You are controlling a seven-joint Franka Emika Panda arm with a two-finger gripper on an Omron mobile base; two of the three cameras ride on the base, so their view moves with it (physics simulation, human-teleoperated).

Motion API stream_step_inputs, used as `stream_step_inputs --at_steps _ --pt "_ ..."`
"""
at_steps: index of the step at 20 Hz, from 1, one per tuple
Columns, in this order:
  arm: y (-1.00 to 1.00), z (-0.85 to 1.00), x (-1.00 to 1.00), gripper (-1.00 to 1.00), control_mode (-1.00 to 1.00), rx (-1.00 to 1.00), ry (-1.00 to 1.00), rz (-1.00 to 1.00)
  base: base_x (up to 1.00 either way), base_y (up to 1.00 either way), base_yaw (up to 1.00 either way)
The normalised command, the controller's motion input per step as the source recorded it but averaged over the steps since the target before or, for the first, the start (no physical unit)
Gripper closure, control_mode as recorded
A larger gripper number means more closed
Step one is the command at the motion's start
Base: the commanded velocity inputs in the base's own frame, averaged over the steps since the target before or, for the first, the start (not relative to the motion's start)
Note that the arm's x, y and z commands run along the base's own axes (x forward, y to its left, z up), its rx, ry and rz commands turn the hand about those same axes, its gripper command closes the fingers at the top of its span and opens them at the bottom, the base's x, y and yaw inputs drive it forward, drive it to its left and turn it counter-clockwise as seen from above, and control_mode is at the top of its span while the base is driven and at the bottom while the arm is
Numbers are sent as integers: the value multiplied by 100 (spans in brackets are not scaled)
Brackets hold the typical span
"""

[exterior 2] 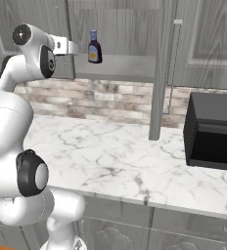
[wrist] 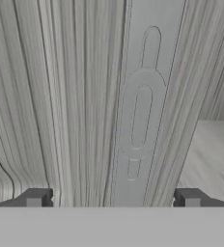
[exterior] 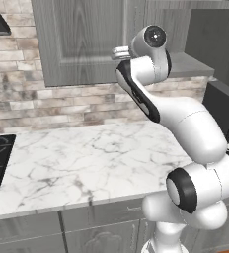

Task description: Move the shaker and condiment bottle from the cabinet to the dining counter.

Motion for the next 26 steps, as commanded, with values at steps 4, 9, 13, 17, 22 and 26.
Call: stream_step_inputs --at_steps 4,9,13,17,22,26 --pt "0 -24 47 100 -100 2 0 0 0 0 0" --pt "0 -18 17 100 -100 3 0 0 0 0 0" --pt "6 -8 0 100 -100 0 0 -5 0 0 0" --pt "1 -16 27 100 -100 0 0 -1 0 0 0" --pt "0 -58 76 100 -100 0 0 0 0 0 0" --pt "-2 -73 57 100 -100 -1 -1 0 0 0 0"
